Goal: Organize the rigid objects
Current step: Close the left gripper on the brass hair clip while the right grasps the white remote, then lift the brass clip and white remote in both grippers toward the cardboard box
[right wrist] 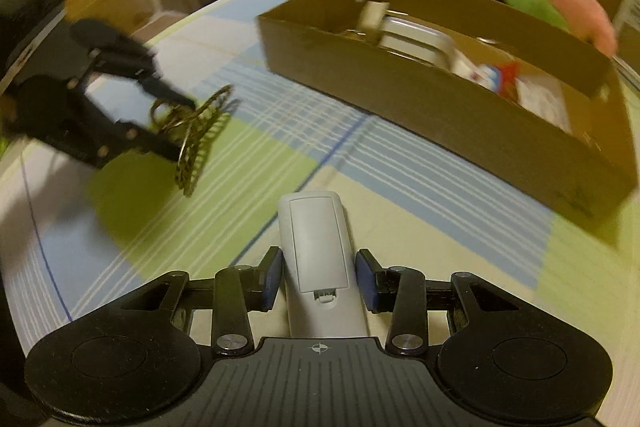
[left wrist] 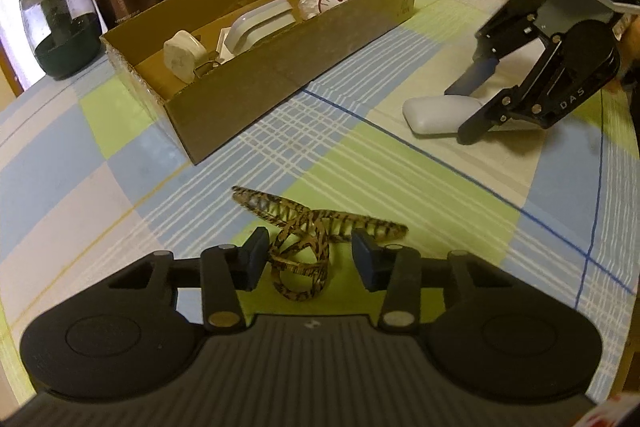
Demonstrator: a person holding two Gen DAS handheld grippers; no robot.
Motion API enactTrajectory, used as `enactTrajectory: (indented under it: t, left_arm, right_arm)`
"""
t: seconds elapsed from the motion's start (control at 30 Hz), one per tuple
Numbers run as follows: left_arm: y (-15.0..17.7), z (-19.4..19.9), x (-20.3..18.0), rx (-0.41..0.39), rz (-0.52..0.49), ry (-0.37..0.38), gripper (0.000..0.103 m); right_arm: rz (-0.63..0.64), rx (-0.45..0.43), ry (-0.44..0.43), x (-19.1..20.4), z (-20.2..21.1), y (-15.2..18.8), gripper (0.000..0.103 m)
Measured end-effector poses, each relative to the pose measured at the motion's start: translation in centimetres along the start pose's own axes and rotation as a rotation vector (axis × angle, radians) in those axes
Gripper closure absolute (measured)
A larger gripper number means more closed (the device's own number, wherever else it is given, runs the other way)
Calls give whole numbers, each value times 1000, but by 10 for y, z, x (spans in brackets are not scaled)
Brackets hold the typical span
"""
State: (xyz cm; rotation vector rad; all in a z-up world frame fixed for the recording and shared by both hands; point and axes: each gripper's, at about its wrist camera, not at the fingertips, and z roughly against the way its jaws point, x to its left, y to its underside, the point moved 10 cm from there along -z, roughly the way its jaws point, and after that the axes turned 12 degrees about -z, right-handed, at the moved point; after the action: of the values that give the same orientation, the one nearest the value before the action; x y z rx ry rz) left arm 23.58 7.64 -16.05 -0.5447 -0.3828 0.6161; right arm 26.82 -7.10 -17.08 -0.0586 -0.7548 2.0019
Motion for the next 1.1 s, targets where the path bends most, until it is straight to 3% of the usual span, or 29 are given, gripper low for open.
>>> enactTrajectory:
  t: [0.17, 0.37, 0.67, 1.1]
  left_arm:
    - [-1, 4, -9, 3, 59, -14, 70]
    - [-2, 3, -9, 4, 138, -89, 71]
    - [-4, -3, -9, 18, 237, -198, 73]
    - [-2, 0, -8, 0, 350, -255, 77]
  right_arm:
    - [-101, -34, 51, -11, 9, 5, 66]
    - [-165, -71, 73, -14, 16, 11, 66]
    - [-191, -124, 100, -13, 18, 15, 66]
    - [-189, -170, 111, -12, 19, 18, 65]
